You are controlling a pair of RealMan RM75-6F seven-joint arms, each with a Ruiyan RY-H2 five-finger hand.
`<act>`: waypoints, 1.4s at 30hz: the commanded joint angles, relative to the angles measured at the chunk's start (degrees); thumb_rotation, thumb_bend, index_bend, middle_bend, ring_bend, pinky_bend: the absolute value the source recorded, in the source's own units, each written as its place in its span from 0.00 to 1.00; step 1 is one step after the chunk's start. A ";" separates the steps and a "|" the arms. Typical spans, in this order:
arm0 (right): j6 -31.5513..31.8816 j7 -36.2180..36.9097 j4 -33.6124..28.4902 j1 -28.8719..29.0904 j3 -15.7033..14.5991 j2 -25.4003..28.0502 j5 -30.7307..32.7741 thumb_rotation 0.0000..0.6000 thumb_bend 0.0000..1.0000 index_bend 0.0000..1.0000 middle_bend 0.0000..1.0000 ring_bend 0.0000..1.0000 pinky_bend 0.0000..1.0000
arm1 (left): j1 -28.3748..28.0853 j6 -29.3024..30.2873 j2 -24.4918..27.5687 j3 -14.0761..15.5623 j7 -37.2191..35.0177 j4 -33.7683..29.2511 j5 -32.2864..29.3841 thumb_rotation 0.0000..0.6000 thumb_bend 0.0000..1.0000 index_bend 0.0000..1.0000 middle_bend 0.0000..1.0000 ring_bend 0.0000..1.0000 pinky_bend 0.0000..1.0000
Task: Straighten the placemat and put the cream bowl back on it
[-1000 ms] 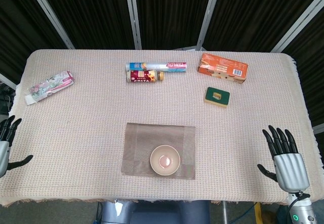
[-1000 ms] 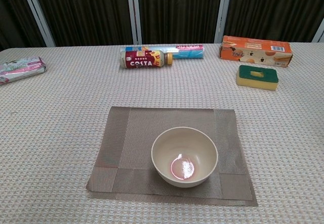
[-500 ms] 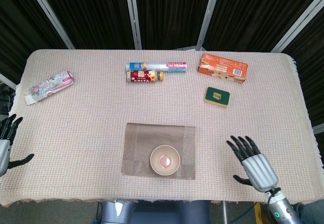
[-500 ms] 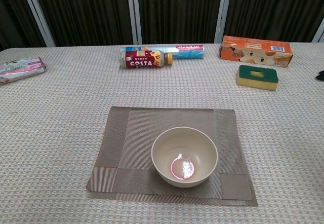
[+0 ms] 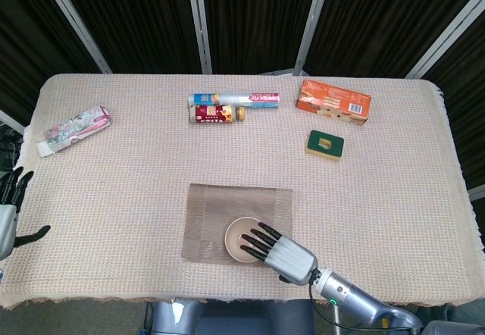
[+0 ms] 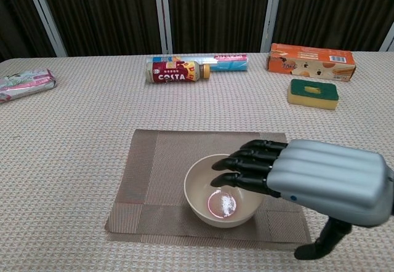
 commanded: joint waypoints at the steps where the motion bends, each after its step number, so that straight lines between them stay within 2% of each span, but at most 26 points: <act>1: -1.40 -1.85 0.56 0.93 0.99 -1.53 1.42 1.00 0.06 0.12 0.00 0.00 0.00 | -0.15 -0.24 -0.24 -0.19 0.25 0.34 -0.42 1.00 0.00 0.00 0.00 0.00 0.00; 5: -2.05 -4.27 1.33 1.28 1.69 -2.72 3.36 1.00 0.12 0.24 0.00 0.00 0.00 | -0.19 -0.20 -0.33 -0.13 0.34 0.32 -0.30 1.00 0.00 0.00 0.00 0.00 0.00; 7: -2.01 -4.98 1.65 1.29 1.63 -2.99 4.07 1.00 0.13 0.35 0.00 0.00 0.00 | -0.18 -0.23 -0.33 -0.04 0.31 0.29 -0.25 1.00 0.00 0.00 0.00 0.00 0.00; 11: -1.65 -6.30 2.35 1.31 0.95 -3.23 4.16 1.00 0.21 0.45 0.00 0.00 0.00 | -0.17 -0.18 -0.20 -0.05 0.01 0.04 -0.21 1.00 0.00 0.00 0.00 0.00 0.00; 16: 0.41 -4.43 3.68 0.75 0.01 -4.88 4.47 1.00 0.46 0.58 0.00 0.00 0.00 | 0.01 0.33 0.04 0.14 -0.28 -0.40 0.40 1.00 0.00 0.00 0.00 0.00 0.00; 22: 4.59 0.36 6.48 0.63 -0.76 -6.39 2.72 1.00 0.48 0.61 0.00 0.00 0.00 | 0.09 0.46 0.19 0.30 -0.49 -0.56 0.67 1.00 0.00 0.00 0.00 0.00 0.00; 27: 7.79 3.88 7.12 0.26 -0.53 -5.62 2.56 1.00 0.48 0.61 0.00 0.00 0.00 | 0.10 0.30 0.30 0.29 -0.74 -0.55 0.47 1.00 0.00 0.00 0.00 0.00 0.00; 36: 17.72 10.42 6.66 -3.02 2.20 2.96 5.11 1.00 0.49 0.61 0.00 0.00 0.00 | 0.09 0.05 0.43 0.29 -0.96 -0.60 0.15 1.00 0.00 0.00 0.00 0.00 0.00; 42: 21.65 17.57 11.71 -5.99 4.34 8.34 10.63 1.00 0.49 0.62 0.00 0.00 0.00 | 0.15 0.06 0.49 0.53 -0.87 -1.09 0.43 1.00 0.00 0.00 0.00 0.00 0.00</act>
